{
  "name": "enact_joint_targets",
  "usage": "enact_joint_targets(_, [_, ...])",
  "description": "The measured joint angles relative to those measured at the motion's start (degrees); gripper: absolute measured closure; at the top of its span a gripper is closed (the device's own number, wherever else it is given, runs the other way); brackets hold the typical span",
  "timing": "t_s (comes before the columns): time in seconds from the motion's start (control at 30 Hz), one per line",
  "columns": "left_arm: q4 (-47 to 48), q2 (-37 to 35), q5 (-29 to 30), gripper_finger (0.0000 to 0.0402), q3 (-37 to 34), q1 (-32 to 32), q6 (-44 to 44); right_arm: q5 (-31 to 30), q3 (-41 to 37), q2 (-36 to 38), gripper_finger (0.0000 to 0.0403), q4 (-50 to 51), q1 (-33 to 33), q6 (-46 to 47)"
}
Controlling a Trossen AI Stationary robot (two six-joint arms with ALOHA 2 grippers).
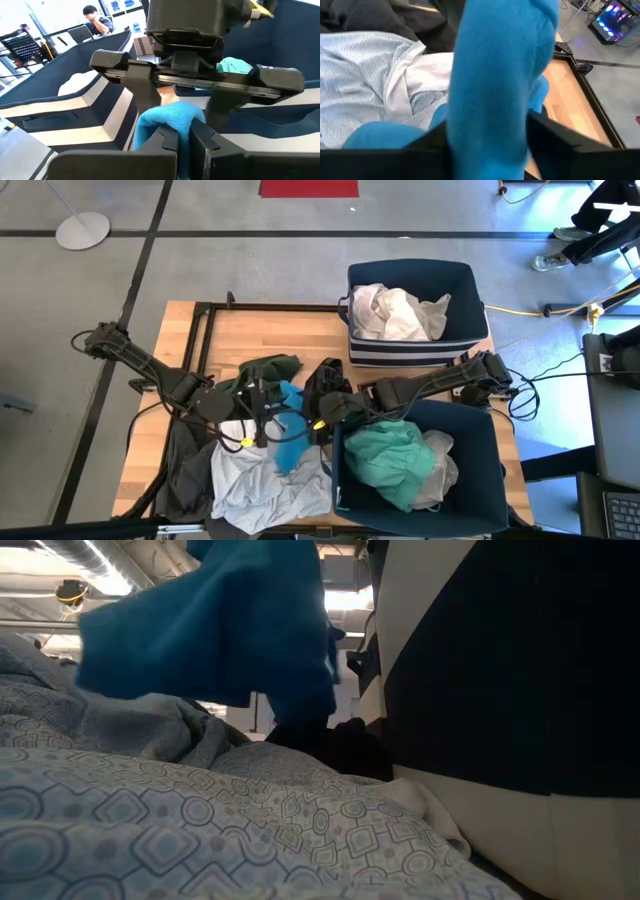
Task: Sort clothes
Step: Put the blue pants into the bottom blue bin
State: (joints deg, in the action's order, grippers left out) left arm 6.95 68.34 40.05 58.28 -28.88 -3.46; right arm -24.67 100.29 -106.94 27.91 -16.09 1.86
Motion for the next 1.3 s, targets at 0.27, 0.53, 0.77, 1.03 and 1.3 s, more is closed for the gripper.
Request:
enact_joint_targets(0.27, [0.0,0.0,0.0,0.0387,0.0,0.0,1.5,1.9,0.0,0.0,0.0378,0.2,0.0,-3.9])
enact_joint_targets(0.53, [-0.1,-0.5,0.0,0.0379,0.0,0.1,4.0,1.7,0.2,1.2,0.0382,0.1,0.0,-4.5])
enact_joint_targets(0.77, [2.7,-3.4,0.0,0.0295,0.0,0.0,4.8,1.7,0.3,2.9,0.0382,-0.8,0.0,-5.2])
enact_joint_targets(1.03, [12.0,-10.7,0.0,0.0232,0.0,-1.5,9.7,1.2,5.9,3.2,0.0385,2.8,-0.1,-6.7])
enact_joint_targets(1.3, [25.5,-14.0,0.0,0.0229,0.0,-1.9,20.1,-1.7,16.8,3.3,0.0378,13.4,-0.7,-6.8])
